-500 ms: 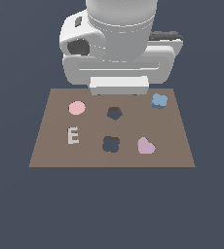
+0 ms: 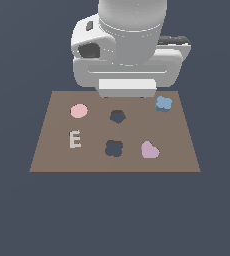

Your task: Insert a designated object into the corresponding slot on a board.

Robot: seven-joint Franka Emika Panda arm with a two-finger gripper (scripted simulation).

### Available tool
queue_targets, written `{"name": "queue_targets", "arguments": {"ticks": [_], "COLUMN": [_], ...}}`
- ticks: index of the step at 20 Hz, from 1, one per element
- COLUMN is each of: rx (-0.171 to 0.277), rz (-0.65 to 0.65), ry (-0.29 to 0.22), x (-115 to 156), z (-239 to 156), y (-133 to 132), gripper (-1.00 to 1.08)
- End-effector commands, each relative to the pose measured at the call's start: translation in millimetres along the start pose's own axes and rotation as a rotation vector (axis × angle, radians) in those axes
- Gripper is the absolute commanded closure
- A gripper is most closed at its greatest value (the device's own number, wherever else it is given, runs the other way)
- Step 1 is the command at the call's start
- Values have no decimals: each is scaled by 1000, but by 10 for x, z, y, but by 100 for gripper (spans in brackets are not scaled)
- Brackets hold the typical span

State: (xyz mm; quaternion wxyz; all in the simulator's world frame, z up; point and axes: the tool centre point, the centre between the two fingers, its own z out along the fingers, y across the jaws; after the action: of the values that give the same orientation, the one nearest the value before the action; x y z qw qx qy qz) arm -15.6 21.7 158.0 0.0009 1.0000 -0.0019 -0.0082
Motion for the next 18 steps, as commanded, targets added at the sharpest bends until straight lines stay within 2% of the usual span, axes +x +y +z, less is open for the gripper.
{"name": "queue_targets", "arguments": {"ticks": [1,7,18], "rx": [0,1,3], "rz": [13,65,189], "ry": [0,4,12], "x": [-51,-218,-531], "z": [61,277,800], "y": [-80,-364,-1082], "gripper": [-92,-92,-92]}}
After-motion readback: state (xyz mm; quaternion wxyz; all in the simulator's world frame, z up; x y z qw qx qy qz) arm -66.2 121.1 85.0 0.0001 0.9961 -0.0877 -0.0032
